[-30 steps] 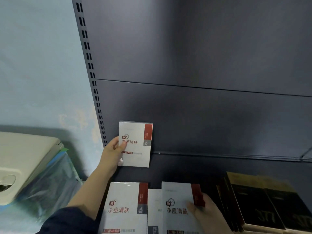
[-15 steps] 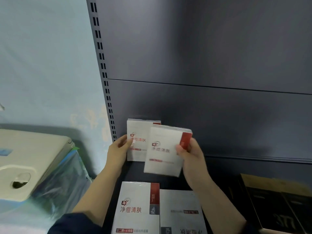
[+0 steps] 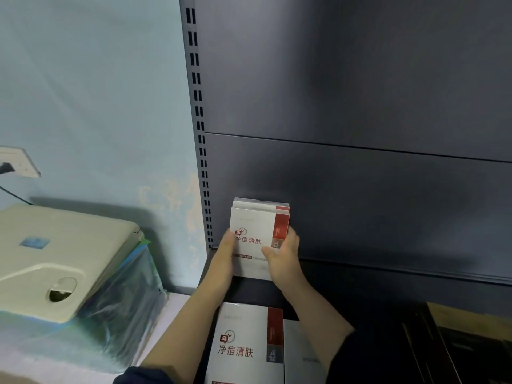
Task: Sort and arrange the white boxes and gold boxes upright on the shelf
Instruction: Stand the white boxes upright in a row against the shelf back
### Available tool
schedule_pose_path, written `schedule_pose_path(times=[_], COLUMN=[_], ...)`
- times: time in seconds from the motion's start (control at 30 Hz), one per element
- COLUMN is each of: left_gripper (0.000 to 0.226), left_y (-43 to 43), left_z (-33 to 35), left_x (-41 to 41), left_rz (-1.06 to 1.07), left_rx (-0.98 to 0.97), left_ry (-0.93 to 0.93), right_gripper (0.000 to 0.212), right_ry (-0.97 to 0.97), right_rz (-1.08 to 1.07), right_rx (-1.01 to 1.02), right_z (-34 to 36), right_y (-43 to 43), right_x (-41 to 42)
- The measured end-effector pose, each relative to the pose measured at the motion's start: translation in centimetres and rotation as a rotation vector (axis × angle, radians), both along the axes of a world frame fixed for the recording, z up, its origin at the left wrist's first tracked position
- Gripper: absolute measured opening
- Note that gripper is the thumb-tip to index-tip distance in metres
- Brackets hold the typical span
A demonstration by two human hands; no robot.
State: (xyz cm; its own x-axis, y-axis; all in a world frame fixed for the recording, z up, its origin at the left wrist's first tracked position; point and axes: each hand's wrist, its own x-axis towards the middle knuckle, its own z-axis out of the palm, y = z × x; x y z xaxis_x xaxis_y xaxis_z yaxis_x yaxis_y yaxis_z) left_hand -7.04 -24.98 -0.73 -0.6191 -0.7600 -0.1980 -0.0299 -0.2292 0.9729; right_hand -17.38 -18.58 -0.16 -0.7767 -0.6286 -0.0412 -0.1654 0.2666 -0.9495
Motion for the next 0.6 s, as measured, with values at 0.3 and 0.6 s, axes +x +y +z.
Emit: schedule_pose_path(times=[0.3,0.6], left_gripper=[0.03,0.047], left_y=[-1.7,-1.8], left_z=[-0.1,-0.1], left_x=[-0.4,0.6], left_rz=[0.116,0.055], left_rx=[-0.514,-0.429], left_ry=[-0.305,-0.351], right_gripper=[0.051,0.073], right_ry=[0.233,0.164], right_rz=[-0.108,-0.062], right_rx=[0.035,0.044], right_z=[-0.7,-0.3], right_y=[0.4,1.9], right_x=[-1.5,-2.5])
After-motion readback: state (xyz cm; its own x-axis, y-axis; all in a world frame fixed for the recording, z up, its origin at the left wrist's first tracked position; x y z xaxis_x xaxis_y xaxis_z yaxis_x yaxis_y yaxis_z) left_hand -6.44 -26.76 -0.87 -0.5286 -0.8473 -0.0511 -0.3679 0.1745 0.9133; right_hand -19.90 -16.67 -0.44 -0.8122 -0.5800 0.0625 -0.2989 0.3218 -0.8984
